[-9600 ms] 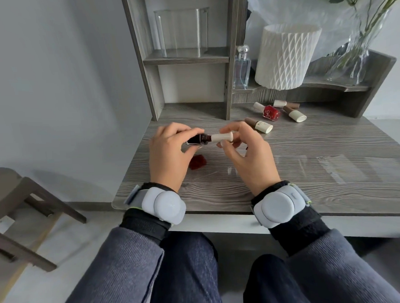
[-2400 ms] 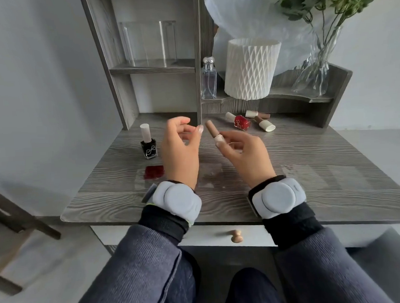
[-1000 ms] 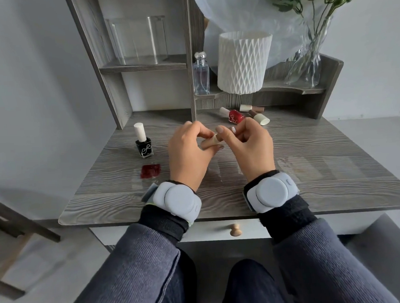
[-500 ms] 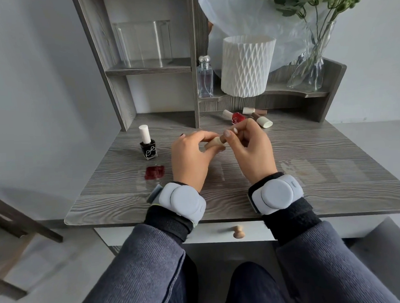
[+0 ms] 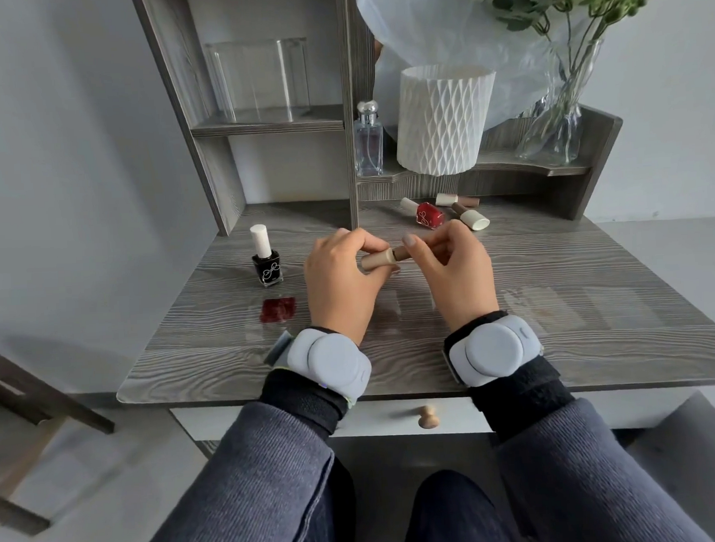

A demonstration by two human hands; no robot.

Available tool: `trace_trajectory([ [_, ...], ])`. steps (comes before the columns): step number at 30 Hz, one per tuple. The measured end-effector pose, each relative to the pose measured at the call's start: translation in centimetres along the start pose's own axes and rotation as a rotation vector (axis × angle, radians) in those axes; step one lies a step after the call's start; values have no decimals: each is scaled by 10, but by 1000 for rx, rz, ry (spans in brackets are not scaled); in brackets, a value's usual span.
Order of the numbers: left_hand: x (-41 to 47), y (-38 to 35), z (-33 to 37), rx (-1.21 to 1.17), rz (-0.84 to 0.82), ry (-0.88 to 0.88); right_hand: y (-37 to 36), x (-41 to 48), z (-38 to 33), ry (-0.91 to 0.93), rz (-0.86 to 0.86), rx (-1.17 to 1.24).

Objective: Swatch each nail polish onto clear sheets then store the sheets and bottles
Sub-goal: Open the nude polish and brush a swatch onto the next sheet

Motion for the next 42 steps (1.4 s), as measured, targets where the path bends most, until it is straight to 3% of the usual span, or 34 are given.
trace_trajectory([
  [9, 0, -2, -13, -61, -2, 76, -12, -2, -13, 147, -123, 62],
  [12, -1, -5, -13, -93, -41, 106, -7, -3, -10, 48, -86, 124],
  [17, -1, -6, -8, -87, -68, 89, 0, 0, 7, -88, -11, -26],
  [30, -4, -9, -16, -63, -110, 183, -2, -2, -6, 34, -42, 35],
  [35, -6, -11, -17, -87, -142, 221, -5, -3, -8, 9, -82, 90],
  [42, -6, -14, -18, -91, -157, 227, 1, 0, 3, -51, -11, -50],
])
Point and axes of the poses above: each hand's wrist, its own x-axis towards the middle knuckle, its own y-axis out of the back of the hand, z = x × y, the point moved 8 cm from there along x, towards the middle knuckle, and after that the axes turned 4 degrees about z, right-handed, at the moved point
